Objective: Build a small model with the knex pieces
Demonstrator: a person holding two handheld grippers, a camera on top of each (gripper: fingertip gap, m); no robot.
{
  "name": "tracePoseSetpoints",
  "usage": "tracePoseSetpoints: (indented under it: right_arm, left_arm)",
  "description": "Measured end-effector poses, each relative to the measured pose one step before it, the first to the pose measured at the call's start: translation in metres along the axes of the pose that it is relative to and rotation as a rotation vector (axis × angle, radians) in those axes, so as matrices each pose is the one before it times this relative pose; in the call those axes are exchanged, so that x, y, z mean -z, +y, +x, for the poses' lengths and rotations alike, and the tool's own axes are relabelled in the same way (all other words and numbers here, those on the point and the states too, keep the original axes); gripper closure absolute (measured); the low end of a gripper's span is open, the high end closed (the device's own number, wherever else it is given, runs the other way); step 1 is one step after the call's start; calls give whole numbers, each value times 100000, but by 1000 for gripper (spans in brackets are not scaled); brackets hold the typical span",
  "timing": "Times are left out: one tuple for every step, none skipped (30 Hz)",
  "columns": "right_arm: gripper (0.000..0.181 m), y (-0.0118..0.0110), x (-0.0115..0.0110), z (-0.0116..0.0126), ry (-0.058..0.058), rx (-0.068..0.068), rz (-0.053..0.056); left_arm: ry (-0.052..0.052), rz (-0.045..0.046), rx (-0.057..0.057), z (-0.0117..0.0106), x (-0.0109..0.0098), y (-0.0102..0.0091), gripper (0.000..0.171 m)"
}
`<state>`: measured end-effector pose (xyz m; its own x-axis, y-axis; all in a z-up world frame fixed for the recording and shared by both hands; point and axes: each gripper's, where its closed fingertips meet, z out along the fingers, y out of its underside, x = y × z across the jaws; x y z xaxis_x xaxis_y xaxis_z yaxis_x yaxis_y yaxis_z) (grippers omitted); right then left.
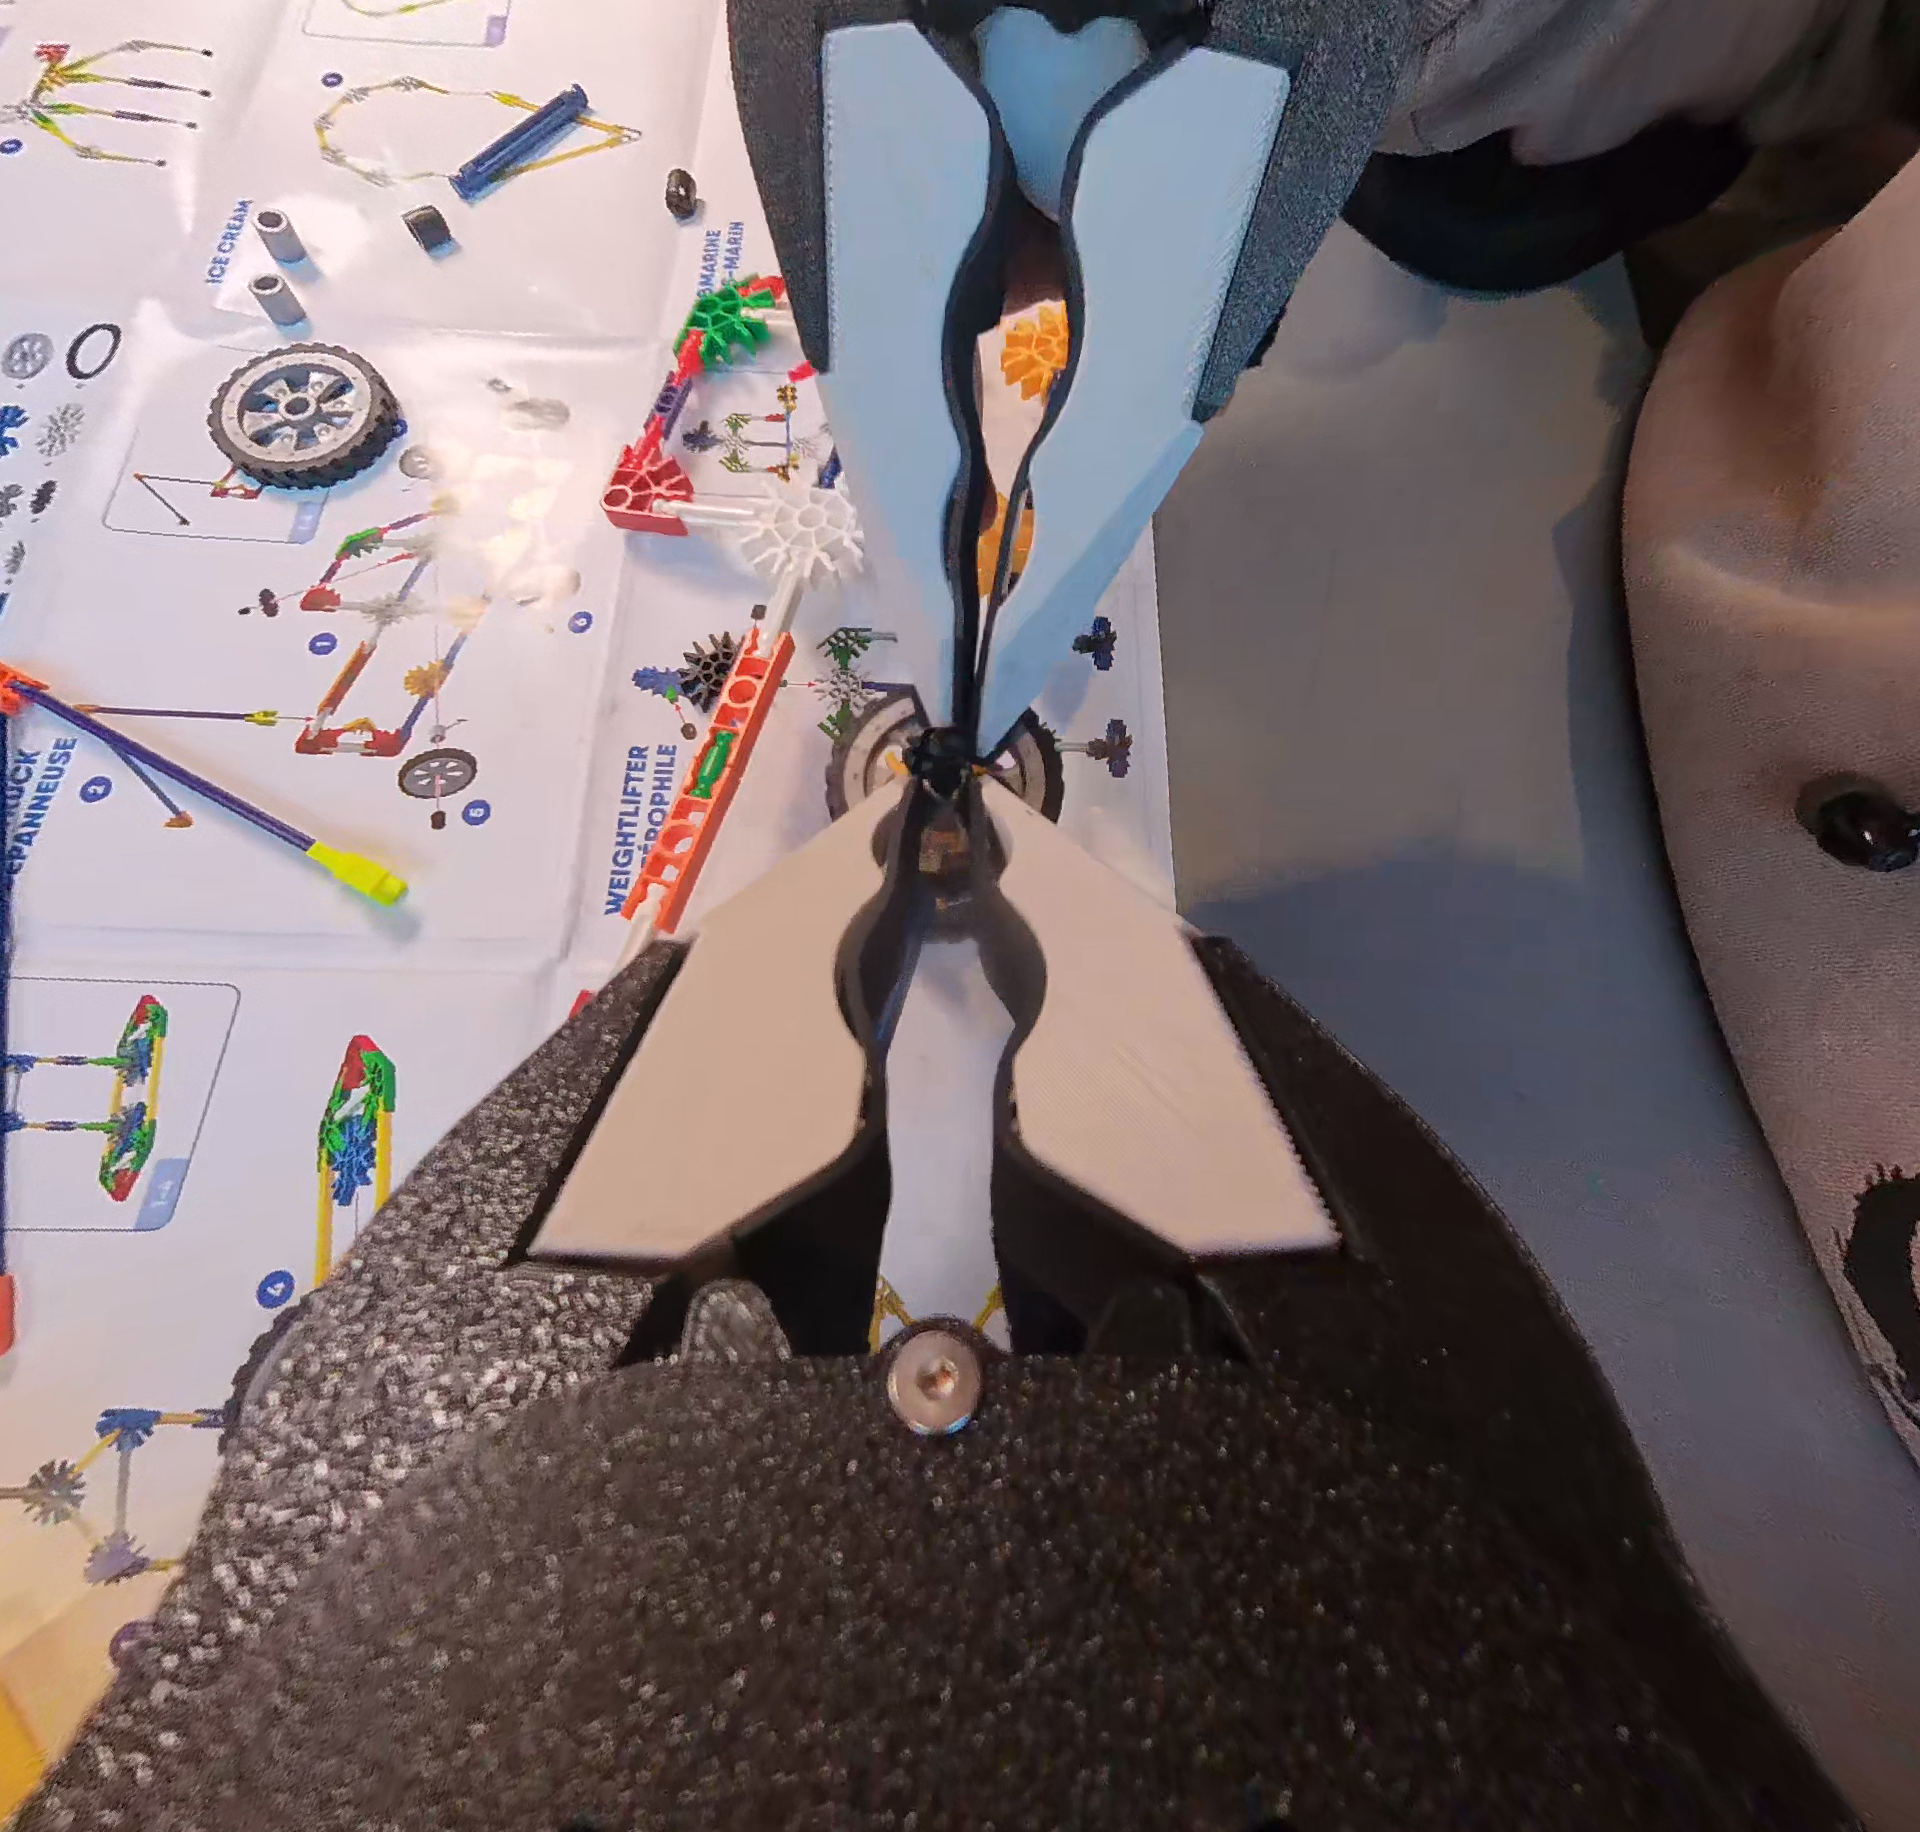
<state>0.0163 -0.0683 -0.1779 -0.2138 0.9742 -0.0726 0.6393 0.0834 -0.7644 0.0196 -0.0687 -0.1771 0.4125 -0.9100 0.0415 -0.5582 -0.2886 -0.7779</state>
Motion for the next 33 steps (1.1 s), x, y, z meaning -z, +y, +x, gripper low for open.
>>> tracePoseSetpoints:
  right_arm:
    - [181,-315,254,226,862,-1668,1853]
    - [181,-680,609,743,4764,1056,3656]
    - [180,-443,691,361,1728,1453,636]
    - [176,-311,567,87,-285,1066,-766]
    - [175,-343,354,22,-438,1401,-187]
    - [174,-163,58,-112,-1221,1038,-656]
    - [171,86,-259,-178,-1917,158,-1606]
    - [167,127,-460,-124,-1797,-495,-1080]
    - [166,190,-505,-186,-2316,-1279,-893]
    - [166,206,-424,-166,-2370,-1417,-938]
    - [166,160,-257,21,-1147,-934,-462]
    - [166,84,-33,80,-986,-766,-31]
    - [166,41,177,28,-1452,-1042,292]
    - [166,78,364,147,-661,-630,129]
    - [166,205,536,351,869,553,-498]
    - [166,337,717,677,3053,1411,-1010]
    - [167,455,865,965,4538,1114,-1272]
    - [169,458,916,1041,4316,-51,-770]
    - [169,439,837,956,3497,-867,-325]
    - [170,512,691,771,2595,-766,-650]
    - [170,625,480,484,1465,-290,-1322]
    - [170,759,255,186,444,218,-2393]
    - [170,719,70,-6,73,1152,-2334]
    - [171,681,-32,-164,-323,1500,-2237]
    - [171,729,-97,-238,-752,1261,-2719]
    - [171,700,-115,-187,-554,1093,-2492]
    - [171,655,-133,-31,178,644,-2191]
    - [171,598,-161,141,949,13,-1863]
    - [171,576,-185,104,351,-600,-1814]
    - [171,416,-170,165,470,-735,-975]
    - [171,214,-128,387,1475,-1176,196]
    - [172,101,-122,488,1404,-2142,677]
    - [172,40,-130,518,1084,-3033,836]
  left_arm:
    - [-142,64,-87,-19,36,-2,167]
    - [-85,-83,-131,-12,9,15,167]
    - [290,298,-47,89,-56,-29,167]
    - [22,570,-102,47,-82,-60,167]
    - [179,474,64,37,-66,-54,167]
    - [473,313,268,44,-39,-34,167]
    - [324,245,320,-4,-18,-14,167]
    - [18,230,223,-31,0,2,167]
    - [11,236,210,-14,11,-1,167]
    - [42,107,84,30,10,12,167]
    - [-254,-30,-214,0,27,27,167]
    - [-465,-88,-328,-20,26,19,167]
    - [-231,2,-214,-2,15,14,167]
    - [-110,130,-70,7,-6,-2,167]
    - [-140,211,-74,-7,-15,-16,167]
    - [-31,180,-41,-8,-19,-17,167]
    - [-50,79,-42,-10,-6,-11,167]
    - [-65,37,-55,-8,8,3,167]
    - [32,72,-76,0,19,-5,166]
    - [-20,469,-14,-12,55,-62,165]
    - [178,1102,303,-7,99,-176,165]
    - [354,1475,630,-6,125,-245,165]
    - [335,1398,570,5,112,-237,164]
    - [195,949,238,0,88,-164,164]
    - [84,471,-168,23,38,-77,164]
    - [82,-48,-404,54,-9,4,163]
    - [-78,-326,-522,64,-64,31,162]
    - [-115,-305,-561,58,-103,26,162]
    - [268,-256,-433,114,-128,27,161]
    - [26,-5,-276,61,-124,-7,161]
    - [-173,68,-139,5,-91,-6,162]
    - [-56,92,32,0,-57,-11,163]
    - [199,77,157,16,-15,6,165]
